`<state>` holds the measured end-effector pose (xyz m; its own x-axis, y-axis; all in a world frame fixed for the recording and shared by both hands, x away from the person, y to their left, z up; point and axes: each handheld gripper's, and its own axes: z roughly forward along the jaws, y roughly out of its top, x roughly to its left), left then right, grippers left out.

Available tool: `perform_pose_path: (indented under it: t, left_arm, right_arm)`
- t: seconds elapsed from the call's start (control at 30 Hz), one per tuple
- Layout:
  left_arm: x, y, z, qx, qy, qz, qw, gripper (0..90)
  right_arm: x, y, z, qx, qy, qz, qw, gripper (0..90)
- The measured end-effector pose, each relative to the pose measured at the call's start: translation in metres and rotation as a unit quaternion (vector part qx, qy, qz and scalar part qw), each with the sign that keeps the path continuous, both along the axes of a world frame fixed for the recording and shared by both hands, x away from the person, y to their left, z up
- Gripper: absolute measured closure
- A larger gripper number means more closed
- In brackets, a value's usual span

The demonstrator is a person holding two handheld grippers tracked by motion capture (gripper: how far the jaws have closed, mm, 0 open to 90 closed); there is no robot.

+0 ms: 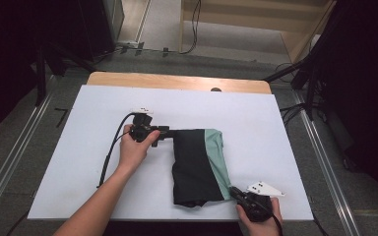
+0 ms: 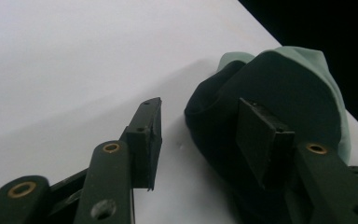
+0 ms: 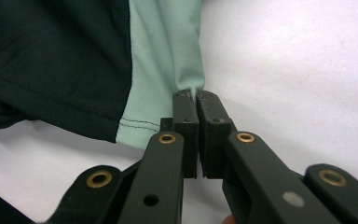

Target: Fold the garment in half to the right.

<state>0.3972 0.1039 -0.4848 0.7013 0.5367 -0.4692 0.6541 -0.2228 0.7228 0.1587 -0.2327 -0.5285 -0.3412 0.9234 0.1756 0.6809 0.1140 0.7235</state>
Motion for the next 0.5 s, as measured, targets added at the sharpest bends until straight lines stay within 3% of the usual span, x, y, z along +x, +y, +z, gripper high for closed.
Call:
perform_pose_path:
  t: [0.1, 0.17, 0.27, 0.4, 0.5]
  left_arm:
    - [0.001, -0.005, -0.002, -0.012, 0.007, 0.005, 0.9999, 50.6]
    - [0.003, -0.010, -0.005, -0.005, 0.012, 0.001, 0.9999, 51.1]
    - [0.003, -0.015, -0.007, -0.004, 0.017, -0.003, 0.9998, 60.3]
    - [0.004, -0.018, -0.005, 0.011, 0.017, -0.006, 0.9998, 80.0]
    - [0.004, -0.017, -0.003, 0.018, 0.012, -0.004, 0.9998, 84.2]
  right_arm:
    - [0.000, 0.000, 0.000, 0.003, 0.000, 0.000, 1.0000, 85.5]
    - [0.000, 0.000, -0.001, 0.002, -0.001, 0.001, 1.0000, 85.5]
    - [0.000, 0.000, -0.001, 0.001, -0.001, 0.001, 1.0000, 85.5]
    - [0.000, 0.000, -0.001, 0.000, 0.000, 0.002, 1.0000, 85.5]
    - [0.000, 0.001, -0.001, -0.001, 0.000, 0.001, 1.0000, 85.5]
